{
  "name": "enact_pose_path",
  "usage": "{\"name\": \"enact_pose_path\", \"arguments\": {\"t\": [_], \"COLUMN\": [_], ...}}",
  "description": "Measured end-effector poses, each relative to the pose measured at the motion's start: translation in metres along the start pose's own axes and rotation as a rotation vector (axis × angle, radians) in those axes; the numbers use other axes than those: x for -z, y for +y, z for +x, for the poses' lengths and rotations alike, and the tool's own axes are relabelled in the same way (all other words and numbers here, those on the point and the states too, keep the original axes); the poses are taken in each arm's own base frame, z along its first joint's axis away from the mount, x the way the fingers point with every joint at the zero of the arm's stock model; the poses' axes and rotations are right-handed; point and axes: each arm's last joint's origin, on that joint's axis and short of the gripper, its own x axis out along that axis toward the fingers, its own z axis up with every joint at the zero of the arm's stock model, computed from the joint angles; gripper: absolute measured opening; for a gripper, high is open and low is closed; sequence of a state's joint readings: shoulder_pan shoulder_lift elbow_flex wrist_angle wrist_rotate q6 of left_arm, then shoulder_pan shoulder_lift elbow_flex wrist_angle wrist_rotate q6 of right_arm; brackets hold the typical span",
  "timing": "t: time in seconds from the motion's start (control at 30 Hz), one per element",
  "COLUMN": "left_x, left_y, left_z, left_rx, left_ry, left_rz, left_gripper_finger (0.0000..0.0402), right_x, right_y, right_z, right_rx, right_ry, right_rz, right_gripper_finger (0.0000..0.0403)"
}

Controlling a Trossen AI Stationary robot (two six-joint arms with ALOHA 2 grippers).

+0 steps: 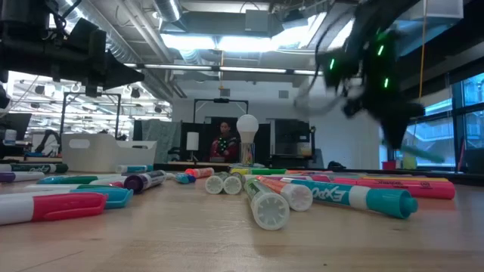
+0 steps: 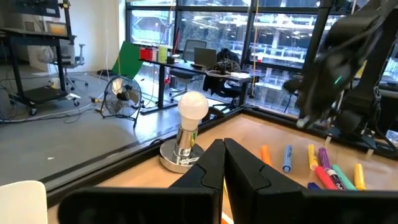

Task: Pick & Place Markers
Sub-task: Put the blue highlighter pen into the transparent bin

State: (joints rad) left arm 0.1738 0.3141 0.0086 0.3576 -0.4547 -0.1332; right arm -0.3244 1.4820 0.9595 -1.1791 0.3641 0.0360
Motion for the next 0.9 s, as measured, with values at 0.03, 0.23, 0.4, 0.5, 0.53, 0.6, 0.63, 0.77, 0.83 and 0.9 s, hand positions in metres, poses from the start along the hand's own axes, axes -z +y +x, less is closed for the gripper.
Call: {"name": "enact_pose_path", "arguments": {"t": [0.03, 0.23, 0.4, 0.5, 0.53, 0.6, 0.63, 0.77, 0.83, 0.9], "left_x": [0.0, 0.002, 0.006, 0.007, 0.008, 0.009, 0.009, 0.012, 0.012, 0.012], "left_y": [0.0, 0.002, 0.004, 0.004, 0.004, 0.004, 0.004, 0.005, 0.005, 0.005], "left_z": [0.0, 0.0, 0.0, 0.0, 0.0, 0.0, 0.0, -0.001, -0.001, -0.001], "left_rx": [0.0, -0.066, -0.109, -0.112, -0.113, -0.114, -0.115, -0.119, -0.118, -0.118], "left_ry": [0.0, 0.009, 0.042, 0.059, 0.063, 0.073, 0.079, 0.104, 0.104, 0.104], "left_rz": [-0.001, 0.007, 0.028, 0.03, 0.031, 0.035, 0.038, 0.053, 0.053, 0.053], "left_gripper_finger": [0.0006, 0.0006, 0.0006, 0.0006, 0.0006, 0.0006, 0.0006, 0.0006, 0.0006, 0.0006], "right_x": [0.007, 0.038, 0.07, 0.089, 0.095, 0.105, 0.109, 0.119, 0.122, 0.122], "right_y": [0.0, 0.013, 0.041, 0.064, 0.072, 0.087, 0.095, 0.121, 0.131, 0.138], "right_z": [-0.012, -0.073, -0.096, -0.099, -0.1, -0.101, -0.102, -0.099, -0.095, -0.091], "right_rx": [-0.024, -0.32, -0.448, -0.475, -0.481, -0.493, -0.5, -0.491, -0.48, -0.461], "right_ry": [-0.029, -0.192, -0.093, 0.046, 0.083, 0.14, 0.158, 0.209, 0.244, 0.281], "right_rz": [0.073, 0.461, 0.554, 0.601, 0.61, 0.635, 0.647, 0.705, 0.713, 0.715], "right_gripper_finger": [0.0066, 0.0066, 0.0066, 0.0066, 0.0066, 0.0066, 0.0066, 0.0079, 0.0103, 0.0133]}}
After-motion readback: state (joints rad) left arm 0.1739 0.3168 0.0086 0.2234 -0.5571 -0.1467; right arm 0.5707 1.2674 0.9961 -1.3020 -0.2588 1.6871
